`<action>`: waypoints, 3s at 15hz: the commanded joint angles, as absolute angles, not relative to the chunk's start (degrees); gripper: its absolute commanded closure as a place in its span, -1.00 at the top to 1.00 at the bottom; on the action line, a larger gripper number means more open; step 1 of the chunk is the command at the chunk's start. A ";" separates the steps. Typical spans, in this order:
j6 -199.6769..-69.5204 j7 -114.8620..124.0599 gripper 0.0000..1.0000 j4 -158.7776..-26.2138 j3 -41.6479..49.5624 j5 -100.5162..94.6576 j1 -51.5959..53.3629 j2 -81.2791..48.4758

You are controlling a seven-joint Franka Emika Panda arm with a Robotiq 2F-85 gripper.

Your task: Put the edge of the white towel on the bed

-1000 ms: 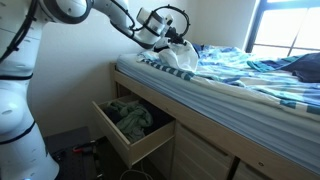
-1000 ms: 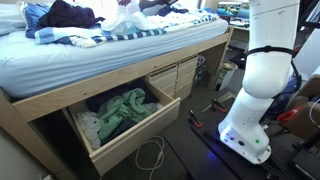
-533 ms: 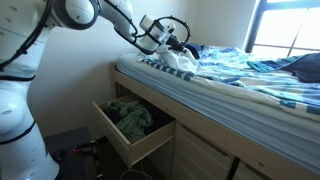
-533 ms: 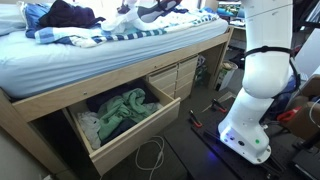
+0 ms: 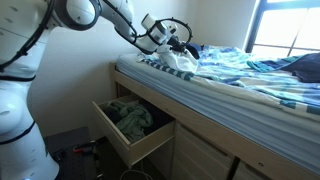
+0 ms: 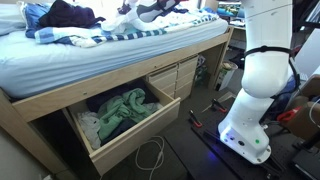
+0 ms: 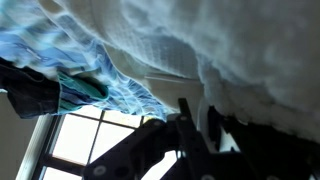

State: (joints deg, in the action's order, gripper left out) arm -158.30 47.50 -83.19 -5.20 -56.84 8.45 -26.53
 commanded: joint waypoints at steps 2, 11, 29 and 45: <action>-157.37 44.15 0.22 -83.98 -6.25 -54.03 7.19 -24.63; -152.56 37.16 1.00 -87.42 -8.88 -48.99 6.96 -15.42; -130.65 17.33 1.00 -102.37 -10.69 -32.89 11.95 3.59; -125.84 -14.24 0.99 -117.47 -11.85 -27.22 12.96 13.57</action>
State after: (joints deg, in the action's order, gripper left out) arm -123.83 -8.85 -113.09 -11.74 -27.85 13.04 9.76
